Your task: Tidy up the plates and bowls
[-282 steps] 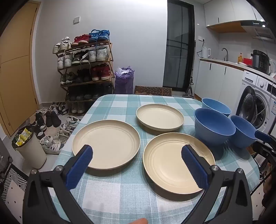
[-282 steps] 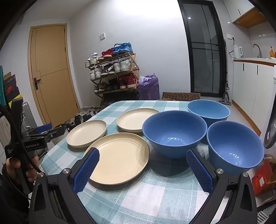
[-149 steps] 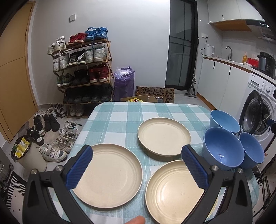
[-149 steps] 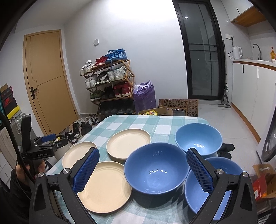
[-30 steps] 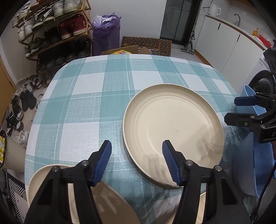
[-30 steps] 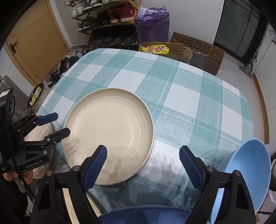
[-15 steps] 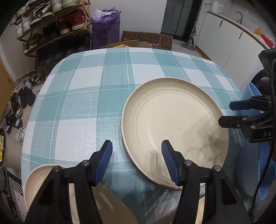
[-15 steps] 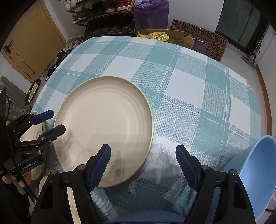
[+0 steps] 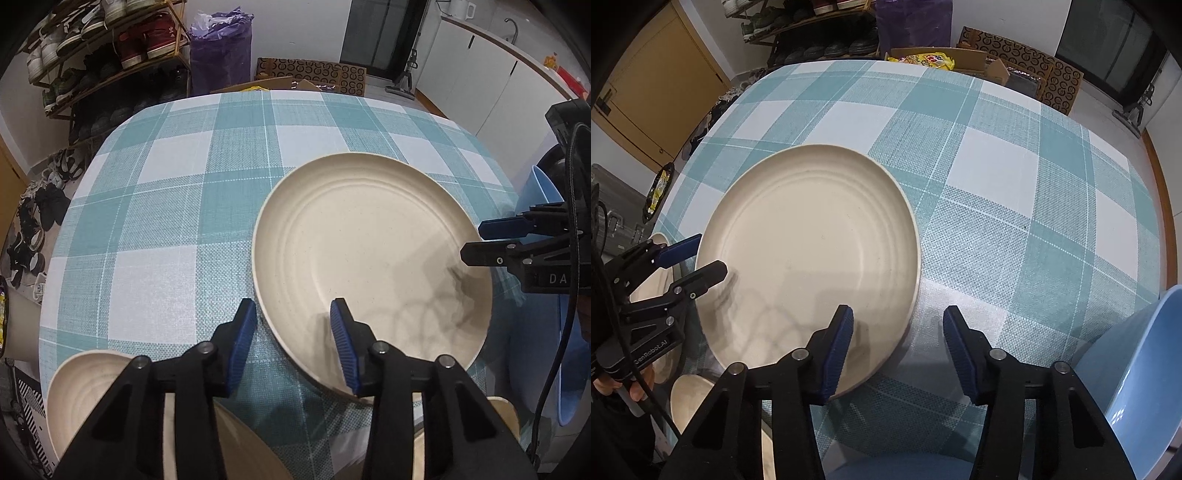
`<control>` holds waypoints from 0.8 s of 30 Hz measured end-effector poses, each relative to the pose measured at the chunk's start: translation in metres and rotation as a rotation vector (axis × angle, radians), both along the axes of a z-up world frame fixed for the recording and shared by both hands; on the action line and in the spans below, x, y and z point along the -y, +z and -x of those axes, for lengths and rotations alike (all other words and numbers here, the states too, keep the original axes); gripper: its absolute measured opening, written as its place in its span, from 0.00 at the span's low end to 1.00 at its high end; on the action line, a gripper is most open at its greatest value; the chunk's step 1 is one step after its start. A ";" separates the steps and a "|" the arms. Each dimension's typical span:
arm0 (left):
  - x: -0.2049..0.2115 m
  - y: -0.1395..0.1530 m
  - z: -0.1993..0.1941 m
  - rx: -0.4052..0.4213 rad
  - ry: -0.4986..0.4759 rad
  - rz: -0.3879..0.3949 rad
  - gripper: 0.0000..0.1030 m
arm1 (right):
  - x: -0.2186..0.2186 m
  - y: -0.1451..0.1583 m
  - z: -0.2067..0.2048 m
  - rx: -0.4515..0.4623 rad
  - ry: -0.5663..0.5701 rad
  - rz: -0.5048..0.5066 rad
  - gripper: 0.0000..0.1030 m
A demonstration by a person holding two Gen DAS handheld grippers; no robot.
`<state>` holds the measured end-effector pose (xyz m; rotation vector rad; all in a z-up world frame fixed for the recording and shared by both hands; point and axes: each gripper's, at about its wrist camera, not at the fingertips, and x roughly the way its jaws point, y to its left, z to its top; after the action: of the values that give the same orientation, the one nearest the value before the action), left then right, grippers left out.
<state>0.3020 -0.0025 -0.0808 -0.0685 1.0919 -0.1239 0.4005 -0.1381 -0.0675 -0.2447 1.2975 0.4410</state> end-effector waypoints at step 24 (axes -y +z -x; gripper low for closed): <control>-0.003 0.002 0.003 0.013 0.008 -0.008 0.23 | -0.005 -0.003 0.006 0.041 0.022 0.039 0.17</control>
<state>0.2986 0.0008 -0.0789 -0.0651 1.0792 -0.1132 0.3950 -0.1331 -0.0702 -0.3001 1.2650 0.4275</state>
